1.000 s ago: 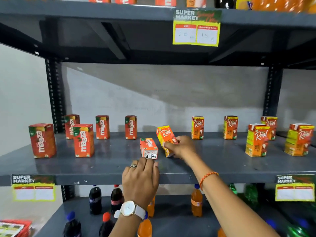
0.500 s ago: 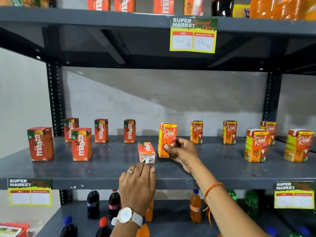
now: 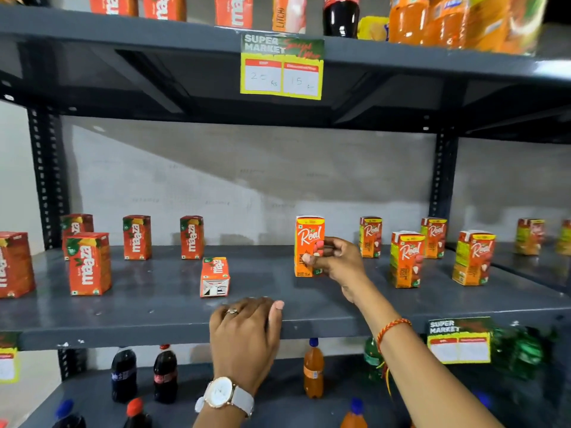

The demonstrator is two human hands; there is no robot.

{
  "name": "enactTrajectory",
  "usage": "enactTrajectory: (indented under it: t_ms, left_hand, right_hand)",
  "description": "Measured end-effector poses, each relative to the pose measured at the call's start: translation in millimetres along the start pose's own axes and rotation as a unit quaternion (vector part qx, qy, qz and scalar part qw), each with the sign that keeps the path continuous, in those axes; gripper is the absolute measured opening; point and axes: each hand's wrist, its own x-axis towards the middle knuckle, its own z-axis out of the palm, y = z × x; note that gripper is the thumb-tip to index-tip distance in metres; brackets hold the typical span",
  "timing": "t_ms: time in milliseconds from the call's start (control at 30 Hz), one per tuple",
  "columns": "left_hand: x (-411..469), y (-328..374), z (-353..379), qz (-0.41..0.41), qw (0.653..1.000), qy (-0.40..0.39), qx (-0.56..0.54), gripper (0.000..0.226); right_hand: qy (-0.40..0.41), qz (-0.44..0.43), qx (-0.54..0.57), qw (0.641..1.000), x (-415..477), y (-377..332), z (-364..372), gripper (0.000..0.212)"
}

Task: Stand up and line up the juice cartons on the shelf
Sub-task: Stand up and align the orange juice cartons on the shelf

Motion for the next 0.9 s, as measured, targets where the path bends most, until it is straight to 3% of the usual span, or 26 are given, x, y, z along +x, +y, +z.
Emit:
enactTrajectory:
  t_ms: [100, 200, 400, 600, 900]
  left_hand:
    - [3.1, 35.6, 13.3, -0.002, 0.999, -0.032, 0.018, 0.046]
    - [4.8, 54.0, 23.2, -0.048, 0.997, -0.044, 0.040, 0.042]
    - [2.2, 56.7, 34.4, -0.072, 0.995, 0.000, 0.072, 0.046]
    - [-0.6, 58.8, 40.9, -0.077, 0.993, 0.036, 0.076, 0.046]
    - [-1.5, 58.8, 43.1, -0.079, 0.992, 0.051, 0.078, 0.047]
  right_hand:
    - [0.006, 0.013, -0.020, 1.000, 4.8, 4.3, -35.4, 0.036]
    - [-0.005, 0.031, -0.050, 0.998, 9.1, 12.8, -54.2, 0.046]
    - [-0.011, 0.040, -0.037, 0.998, 20.2, 24.5, -62.9, 0.055]
    - [-0.019, 0.041, -0.053, 0.998, 23.8, 31.0, -65.2, 0.050]
    - [-0.022, 0.056, -0.090, 0.994, 21.3, 29.7, -65.4, 0.060]
